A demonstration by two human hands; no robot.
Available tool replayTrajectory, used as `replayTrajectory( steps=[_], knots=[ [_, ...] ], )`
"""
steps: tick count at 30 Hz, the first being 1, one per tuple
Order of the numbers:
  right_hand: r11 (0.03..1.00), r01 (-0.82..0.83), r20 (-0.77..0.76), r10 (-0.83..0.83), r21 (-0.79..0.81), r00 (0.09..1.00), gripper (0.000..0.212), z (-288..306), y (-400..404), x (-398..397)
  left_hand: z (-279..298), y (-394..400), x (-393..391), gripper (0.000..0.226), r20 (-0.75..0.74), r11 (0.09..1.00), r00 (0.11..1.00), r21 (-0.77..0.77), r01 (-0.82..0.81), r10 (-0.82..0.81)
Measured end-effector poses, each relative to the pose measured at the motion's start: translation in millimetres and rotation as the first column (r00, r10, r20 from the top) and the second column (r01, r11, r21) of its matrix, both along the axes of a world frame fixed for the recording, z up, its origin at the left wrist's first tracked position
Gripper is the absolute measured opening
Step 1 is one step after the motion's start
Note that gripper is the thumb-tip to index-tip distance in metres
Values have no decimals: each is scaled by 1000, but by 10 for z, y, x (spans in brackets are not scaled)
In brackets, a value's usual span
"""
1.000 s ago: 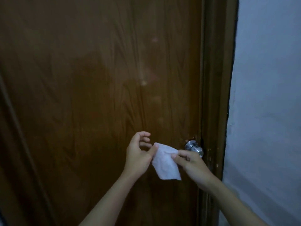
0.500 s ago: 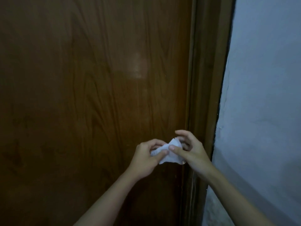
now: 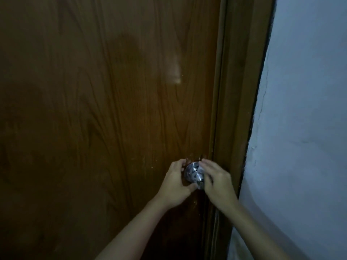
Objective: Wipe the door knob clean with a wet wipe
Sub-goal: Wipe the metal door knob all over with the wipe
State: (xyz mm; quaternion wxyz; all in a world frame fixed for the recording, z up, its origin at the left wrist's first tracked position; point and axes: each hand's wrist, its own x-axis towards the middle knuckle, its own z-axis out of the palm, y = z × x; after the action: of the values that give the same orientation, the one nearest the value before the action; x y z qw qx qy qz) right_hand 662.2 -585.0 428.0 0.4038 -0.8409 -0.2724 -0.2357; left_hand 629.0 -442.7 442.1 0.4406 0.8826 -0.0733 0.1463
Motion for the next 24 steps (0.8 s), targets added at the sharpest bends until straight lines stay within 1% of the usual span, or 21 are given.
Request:
replayTrajectory(
  steps=[2,3,5,7,9,11,12,14,16,17,19,21,22,24],
  knots=[
    [996,-81,-108,76,-40,991,44,-142,34,2,-22,-43,42,81,-10,998,1000,55,-2,3],
    [997,-79,-141,75,-19,987,44,-196,34,1,-24,-57,63,83,-20,997,1000,78,-2,4],
    [997,-8,-150,20,76,988,42,-249,3,3,-26,-73,113,86,-33,994,999,114,0,4],
    [994,19,-143,-3,107,990,40,-244,-31,15,-33,-89,158,87,-44,992,999,128,4,1],
    [996,-62,-126,70,63,990,42,-211,-29,48,-41,-93,176,88,-45,991,999,134,8,-2],
    [987,-161,-141,158,-13,977,45,-220,-6,105,-53,-84,202,86,-33,990,999,142,8,-3],
    [984,-176,-137,170,-33,976,46,-247,12,120,-55,-73,212,85,-28,989,1000,145,12,-8],
    [992,-126,-89,127,11,988,44,-340,50,98,-68,-44,223,85,-25,987,1000,159,22,-19],
    [991,-15,-37,20,132,999,42,-462,77,12,-97,-12,233,87,-31,985,999,171,32,-27],
    [982,30,-33,-25,187,999,42,-487,85,-17,-102,-4,241,88,-30,984,999,175,37,-32],
    [974,55,-71,-40,222,997,43,-432,94,19,-102,1,254,86,-24,982,999,186,44,-41],
    [990,31,-95,-18,140,995,45,-360,91,88,-112,-12,269,82,-18,978,999,204,46,-43],
    [995,9,-81,-1,100,997,45,-325,102,103,-107,-8,277,80,-14,977,999,208,42,-40],
    [999,24,13,-25,41,1000,44,-367,89,87,-120,-18,285,79,-29,979,999,196,47,-42]
  ],
)
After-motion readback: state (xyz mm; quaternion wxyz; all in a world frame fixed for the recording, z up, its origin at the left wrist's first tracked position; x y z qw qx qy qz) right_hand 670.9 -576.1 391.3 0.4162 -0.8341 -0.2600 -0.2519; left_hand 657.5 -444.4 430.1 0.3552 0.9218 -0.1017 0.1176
